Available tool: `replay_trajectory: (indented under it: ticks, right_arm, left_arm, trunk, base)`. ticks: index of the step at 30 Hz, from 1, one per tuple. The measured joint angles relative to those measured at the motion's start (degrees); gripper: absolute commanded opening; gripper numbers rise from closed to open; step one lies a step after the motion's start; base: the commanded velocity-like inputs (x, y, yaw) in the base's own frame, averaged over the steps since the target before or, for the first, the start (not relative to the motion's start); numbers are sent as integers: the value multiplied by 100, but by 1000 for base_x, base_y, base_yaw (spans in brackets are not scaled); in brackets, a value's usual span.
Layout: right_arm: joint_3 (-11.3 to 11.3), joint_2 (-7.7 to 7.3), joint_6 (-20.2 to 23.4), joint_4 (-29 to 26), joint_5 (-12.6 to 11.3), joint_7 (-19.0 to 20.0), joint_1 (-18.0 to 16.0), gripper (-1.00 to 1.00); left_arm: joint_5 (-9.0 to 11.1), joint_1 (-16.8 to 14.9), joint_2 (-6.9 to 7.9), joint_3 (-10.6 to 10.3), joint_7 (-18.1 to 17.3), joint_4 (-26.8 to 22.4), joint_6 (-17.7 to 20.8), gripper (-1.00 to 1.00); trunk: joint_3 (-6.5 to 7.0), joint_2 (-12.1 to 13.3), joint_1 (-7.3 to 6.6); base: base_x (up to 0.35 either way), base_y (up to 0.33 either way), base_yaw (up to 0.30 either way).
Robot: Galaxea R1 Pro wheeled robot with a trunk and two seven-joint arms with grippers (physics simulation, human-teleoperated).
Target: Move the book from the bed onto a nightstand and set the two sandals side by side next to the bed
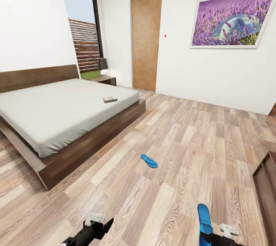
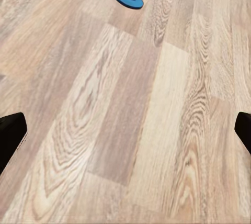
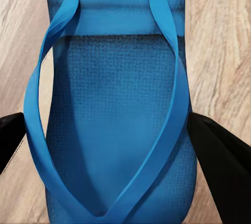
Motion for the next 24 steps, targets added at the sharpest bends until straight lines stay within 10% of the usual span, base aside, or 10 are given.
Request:
replay_trajectory:
  ticks: [24]
  right_arm:
    - [-4, -1, -1, -2, 23, 8, 1, -100]
  left_arm:
    - [1, -2, -1, -1, -4, 12, -2, 100]
  trunk:
    - [0, 0, 3]
  base:
    - [48, 0, -226]
